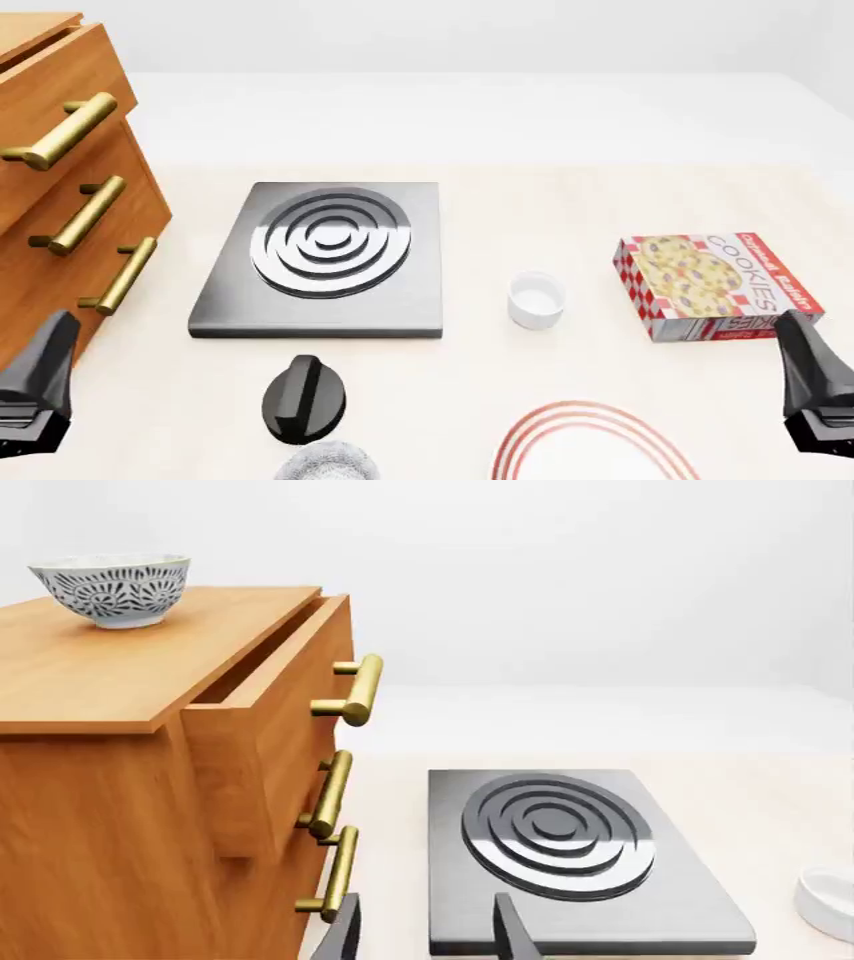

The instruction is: Pick the akita bowl on the wooden cabinet and place it on the plate.

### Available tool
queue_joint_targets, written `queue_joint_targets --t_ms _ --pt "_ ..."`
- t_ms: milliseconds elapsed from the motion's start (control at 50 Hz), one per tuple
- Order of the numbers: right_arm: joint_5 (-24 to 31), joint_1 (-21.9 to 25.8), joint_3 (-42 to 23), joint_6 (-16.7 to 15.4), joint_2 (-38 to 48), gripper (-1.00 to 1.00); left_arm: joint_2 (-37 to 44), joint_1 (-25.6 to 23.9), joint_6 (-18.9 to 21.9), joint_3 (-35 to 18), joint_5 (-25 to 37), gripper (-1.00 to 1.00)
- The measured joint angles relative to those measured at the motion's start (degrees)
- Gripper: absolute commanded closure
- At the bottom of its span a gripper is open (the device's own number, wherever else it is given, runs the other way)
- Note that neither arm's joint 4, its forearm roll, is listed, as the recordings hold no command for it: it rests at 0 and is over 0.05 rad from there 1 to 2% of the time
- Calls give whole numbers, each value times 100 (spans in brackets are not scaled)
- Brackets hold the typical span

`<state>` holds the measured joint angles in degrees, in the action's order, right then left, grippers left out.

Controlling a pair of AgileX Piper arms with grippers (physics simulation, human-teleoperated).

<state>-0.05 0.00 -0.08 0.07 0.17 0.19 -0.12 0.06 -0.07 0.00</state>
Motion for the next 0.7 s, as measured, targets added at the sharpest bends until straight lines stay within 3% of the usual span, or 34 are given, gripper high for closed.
queue_joint_targets --t_ms 700 --pt "-2 -1 -10 11 20 -100 758 -1 -307 -101 -210 -100"
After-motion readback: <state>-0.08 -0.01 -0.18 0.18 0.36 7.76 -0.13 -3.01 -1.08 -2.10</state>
